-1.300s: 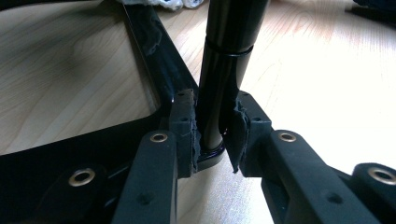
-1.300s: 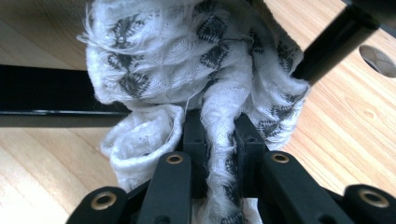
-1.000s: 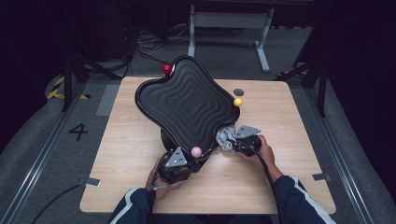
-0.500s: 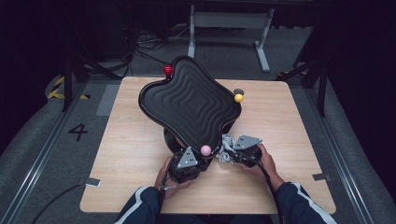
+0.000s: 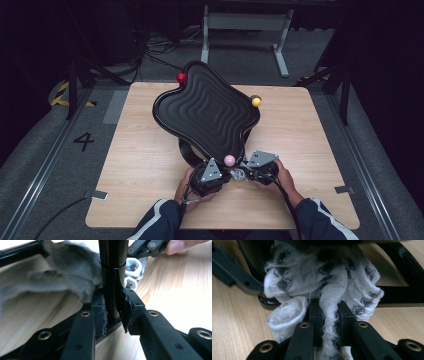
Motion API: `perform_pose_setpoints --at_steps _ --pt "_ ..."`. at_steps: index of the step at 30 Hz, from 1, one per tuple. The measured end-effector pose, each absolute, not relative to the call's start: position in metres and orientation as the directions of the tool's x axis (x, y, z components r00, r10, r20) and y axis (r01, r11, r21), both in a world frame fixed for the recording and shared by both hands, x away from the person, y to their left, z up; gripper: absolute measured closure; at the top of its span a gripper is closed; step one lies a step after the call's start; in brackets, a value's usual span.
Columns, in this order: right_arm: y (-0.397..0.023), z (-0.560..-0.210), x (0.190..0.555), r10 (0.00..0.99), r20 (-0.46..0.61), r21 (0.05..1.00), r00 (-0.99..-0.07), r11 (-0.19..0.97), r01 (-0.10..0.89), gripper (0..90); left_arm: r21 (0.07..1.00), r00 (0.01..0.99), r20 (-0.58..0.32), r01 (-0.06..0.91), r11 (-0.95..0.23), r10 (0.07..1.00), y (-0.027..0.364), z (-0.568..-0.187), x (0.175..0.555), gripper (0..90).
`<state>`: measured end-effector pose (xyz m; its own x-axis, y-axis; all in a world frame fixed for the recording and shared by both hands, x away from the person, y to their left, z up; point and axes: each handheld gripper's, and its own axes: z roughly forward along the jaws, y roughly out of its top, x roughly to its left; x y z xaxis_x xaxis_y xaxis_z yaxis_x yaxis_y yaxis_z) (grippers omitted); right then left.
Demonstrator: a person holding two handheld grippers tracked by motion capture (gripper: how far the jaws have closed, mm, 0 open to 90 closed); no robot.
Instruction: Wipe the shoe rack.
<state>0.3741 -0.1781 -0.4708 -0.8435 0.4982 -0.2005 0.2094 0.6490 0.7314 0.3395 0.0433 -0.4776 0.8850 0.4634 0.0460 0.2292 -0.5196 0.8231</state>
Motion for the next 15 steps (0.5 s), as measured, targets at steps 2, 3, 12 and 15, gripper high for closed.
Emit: perform_pose_setpoints --at_steps 2,3,12,15 --pt "-0.179 -0.472 0.373 0.494 -0.204 0.728 -0.845 0.654 0.206 78.0 0.824 0.887 0.049 0.224 -0.520 0.460 0.039 -0.478 0.339 72.7" --pt "-0.180 -0.473 0.372 0.491 -0.204 0.728 -0.847 0.655 0.205 77.9 0.826 0.887 0.051 0.222 -0.518 0.460 0.039 -0.478 0.339 72.7" --pt "-0.178 -0.474 0.362 0.460 -0.214 0.712 -0.862 0.677 0.185 78.8 0.829 0.891 0.045 0.219 -0.515 0.452 0.040 -0.478 0.340 72.5" --pt "-0.179 -0.474 0.360 0.459 -0.211 0.708 -0.863 0.680 0.188 78.8 0.830 0.896 0.021 0.233 -0.508 0.444 0.047 -0.477 0.340 70.2"
